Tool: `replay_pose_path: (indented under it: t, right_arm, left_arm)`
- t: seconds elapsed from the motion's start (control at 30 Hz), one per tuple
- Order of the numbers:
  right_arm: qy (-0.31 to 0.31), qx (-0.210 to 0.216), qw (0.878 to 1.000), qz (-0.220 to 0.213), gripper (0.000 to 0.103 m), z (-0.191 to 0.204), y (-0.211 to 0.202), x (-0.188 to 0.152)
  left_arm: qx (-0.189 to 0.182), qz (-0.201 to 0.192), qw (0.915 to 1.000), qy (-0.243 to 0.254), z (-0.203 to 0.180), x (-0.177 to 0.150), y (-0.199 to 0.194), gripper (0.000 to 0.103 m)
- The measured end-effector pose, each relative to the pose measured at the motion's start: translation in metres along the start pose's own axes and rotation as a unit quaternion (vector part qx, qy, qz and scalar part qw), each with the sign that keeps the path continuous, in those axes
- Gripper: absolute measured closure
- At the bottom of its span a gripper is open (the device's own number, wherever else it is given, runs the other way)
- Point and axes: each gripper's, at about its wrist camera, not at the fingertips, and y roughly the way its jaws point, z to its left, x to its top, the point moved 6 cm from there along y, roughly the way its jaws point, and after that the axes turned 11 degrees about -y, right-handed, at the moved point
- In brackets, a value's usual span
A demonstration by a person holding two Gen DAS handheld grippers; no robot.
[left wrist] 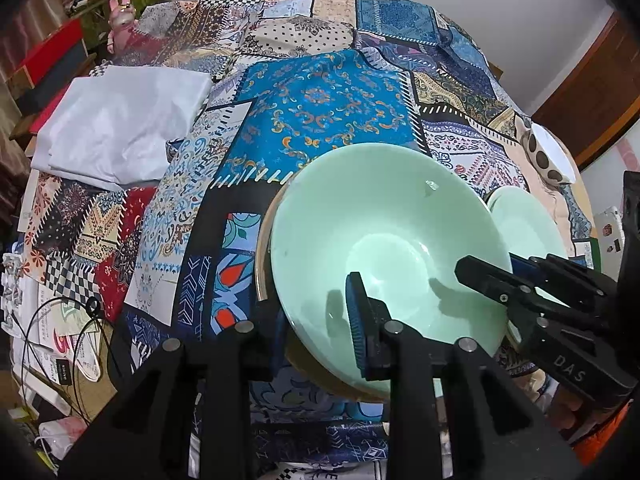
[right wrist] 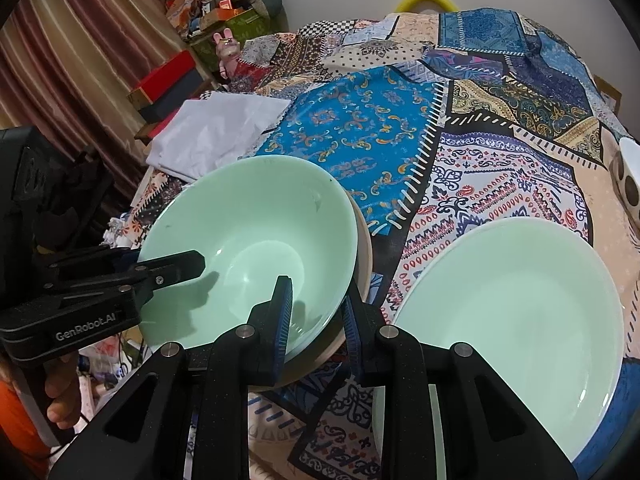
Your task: Organize plates and bowls
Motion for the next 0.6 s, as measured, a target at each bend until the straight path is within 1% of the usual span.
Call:
replay_pose_path:
  t: [0.23,0.37,0.43,0.6]
  right_arm:
    - [-0.004,0.010,1.000,-0.001,0.079,-0.0001,-0.0048,0.0015]
    - [-0.007,0.002,1.000,-0.004,0.078,-0.0007,-0.0064,0.0017]
    - [-0.012,-0.008,1.000,-0.005,0.078,-0.0018,-0.0079,0.0016]
    - [-0.011,-0.005,1.000,-0.002,0.078,-0.0065,-0.0074,-0.0022]
  left_arm:
    - [0.015,-0.002,0.9998,0.011,0.0017,-0.0013,0.0039,0.076]
    - [0.018,0.000,0.9998,0.010,0.0022,-0.0017,0.0043,0.076]
    - [0.021,0.003,0.9997,0.010,0.0024,-0.0023,0.0059,0.076]
    - [0.034,0.002,0.9992,0.021,-0.0013,-0.0025,0.0061,0.076]
